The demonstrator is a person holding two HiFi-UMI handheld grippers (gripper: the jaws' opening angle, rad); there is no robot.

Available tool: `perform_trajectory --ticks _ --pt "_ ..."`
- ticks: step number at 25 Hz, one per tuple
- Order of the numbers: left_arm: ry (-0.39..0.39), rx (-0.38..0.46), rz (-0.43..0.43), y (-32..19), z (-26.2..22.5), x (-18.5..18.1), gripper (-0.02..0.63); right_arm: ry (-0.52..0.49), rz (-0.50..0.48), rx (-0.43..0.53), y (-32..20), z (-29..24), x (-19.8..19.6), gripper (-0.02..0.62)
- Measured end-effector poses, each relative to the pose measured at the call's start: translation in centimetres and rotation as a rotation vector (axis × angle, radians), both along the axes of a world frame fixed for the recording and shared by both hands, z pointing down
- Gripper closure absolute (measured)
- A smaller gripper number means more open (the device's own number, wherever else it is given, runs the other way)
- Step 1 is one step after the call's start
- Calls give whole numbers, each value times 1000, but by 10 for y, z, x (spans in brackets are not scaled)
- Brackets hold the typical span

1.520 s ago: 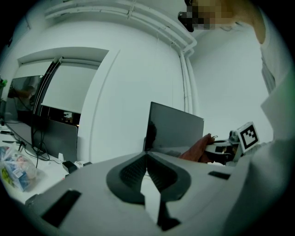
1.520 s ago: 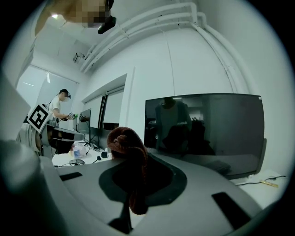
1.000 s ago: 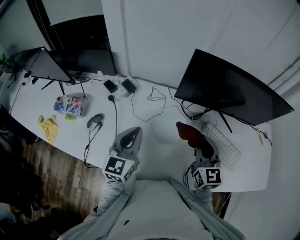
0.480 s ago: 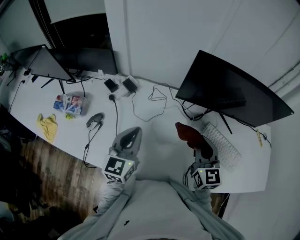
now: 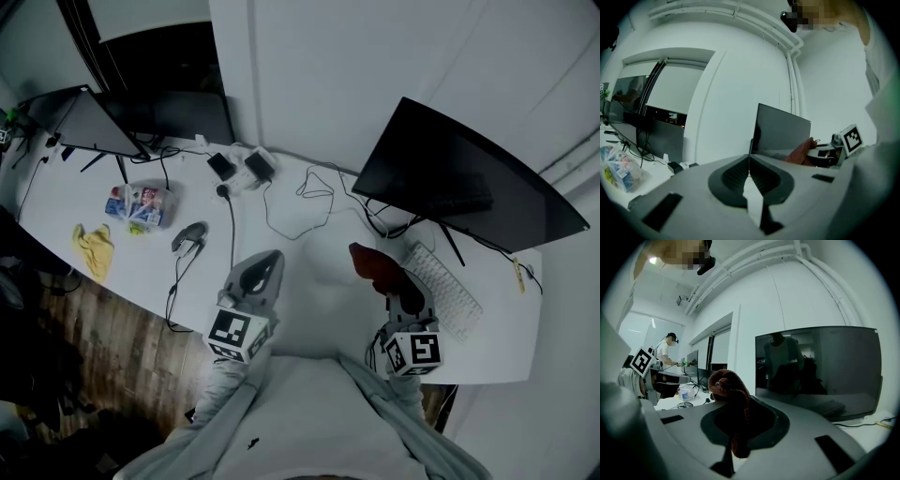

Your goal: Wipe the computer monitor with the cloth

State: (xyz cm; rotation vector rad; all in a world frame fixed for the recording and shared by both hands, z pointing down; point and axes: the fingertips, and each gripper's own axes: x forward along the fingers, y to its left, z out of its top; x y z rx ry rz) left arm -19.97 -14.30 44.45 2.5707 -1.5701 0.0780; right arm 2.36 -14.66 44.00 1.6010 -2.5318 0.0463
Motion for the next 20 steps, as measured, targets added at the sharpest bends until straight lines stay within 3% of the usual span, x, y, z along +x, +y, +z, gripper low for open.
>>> perform_trajectory --ticks 20 --pt "-5 2 -50 5 -1 -15 584 -41 -57 -1 -5 -1 -17 560"
